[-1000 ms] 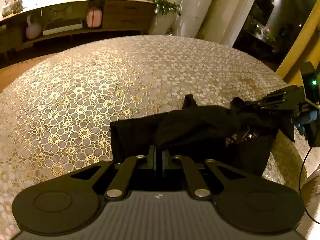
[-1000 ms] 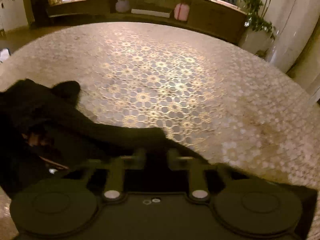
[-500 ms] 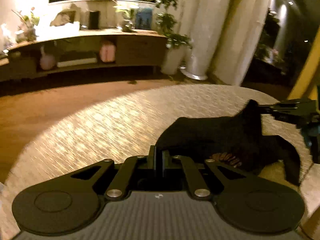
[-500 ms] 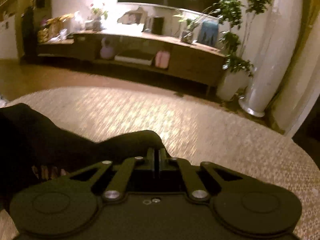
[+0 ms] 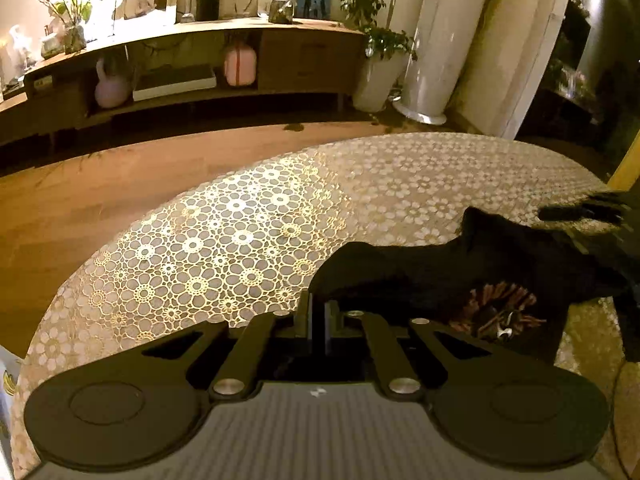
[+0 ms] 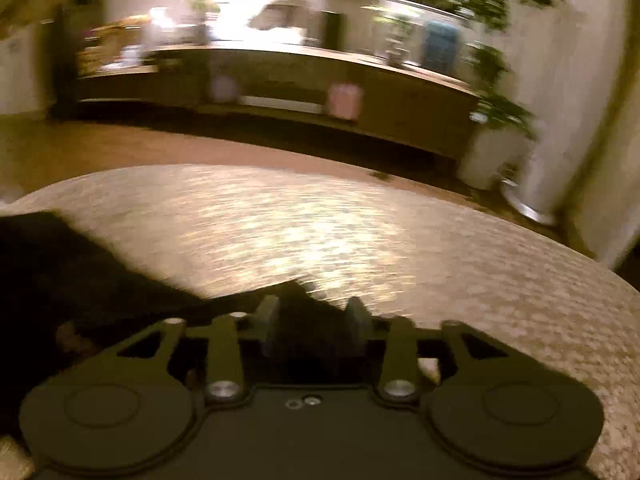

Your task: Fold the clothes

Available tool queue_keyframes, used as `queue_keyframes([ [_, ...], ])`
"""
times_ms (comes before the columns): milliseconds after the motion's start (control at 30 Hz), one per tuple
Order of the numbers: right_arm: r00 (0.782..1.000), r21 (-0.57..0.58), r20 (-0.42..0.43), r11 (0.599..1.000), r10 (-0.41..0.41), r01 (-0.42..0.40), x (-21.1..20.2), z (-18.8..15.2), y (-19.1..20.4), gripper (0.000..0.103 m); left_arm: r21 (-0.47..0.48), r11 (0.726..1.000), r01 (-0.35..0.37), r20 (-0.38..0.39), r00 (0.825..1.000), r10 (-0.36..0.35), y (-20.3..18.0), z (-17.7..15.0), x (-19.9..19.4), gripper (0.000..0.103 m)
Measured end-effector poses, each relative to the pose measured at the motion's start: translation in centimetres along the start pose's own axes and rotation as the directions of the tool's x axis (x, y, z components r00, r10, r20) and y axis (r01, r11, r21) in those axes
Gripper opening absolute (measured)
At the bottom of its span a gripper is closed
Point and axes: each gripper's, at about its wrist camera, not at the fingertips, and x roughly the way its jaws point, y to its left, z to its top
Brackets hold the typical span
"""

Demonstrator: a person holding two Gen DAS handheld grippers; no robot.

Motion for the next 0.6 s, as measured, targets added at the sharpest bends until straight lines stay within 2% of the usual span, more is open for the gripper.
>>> queue_keyframes([
  [67, 0.992, -0.08, 0.001, 0.989, 0.128, -0.127, -1.9, -0.9, 1.9, 0.103, 0.003, 1.0, -0.004, -0.009, 1.0, 0.004, 0.2, -0.1, 0.3, 0.004],
  [100, 0.981, -0.123, -0.009, 0.973, 0.195, -0.194, -2.8, -1.4, 2.9, 0.103, 0.003, 1.0, -0.005, -0.013, 1.0, 0.005, 0.2, -0.2, 0.3, 0.004],
  [200, 0.918, -0.26, -0.091, 0.88, 0.387, -0.397, -4.4, -3.3, 6.9, 0.103, 0.003, 1.0, -0.009, -0.02, 1.0, 0.009, 0.2, -0.2, 0.5, 0.004],
  [267, 0.898, -0.355, -0.13, 0.826, 0.42, -0.438, -4.7, -4.7, 9.7, 0.103, -0.001, 1.0, -0.007, -0.019, 1.0, 0.007, 0.3, -0.3, 0.5, 0.004],
  [333, 0.89, -0.405, -0.165, 0.794, 0.424, -0.453, -4.2, -5.7, 11.9, 0.103, -0.003, 1.0, -0.004, -0.019, 1.0, 0.004, 0.3, -0.4, 0.5, 0.004],
  [600, 0.891, -0.418, -0.219, 0.787, 0.398, -0.454, -1.6, -6.2, 14.7, 0.103, -0.017, 1.0, -0.026, -0.012, 1.0, 0.026, 0.7, -0.4, 0.7, 0.004],
])
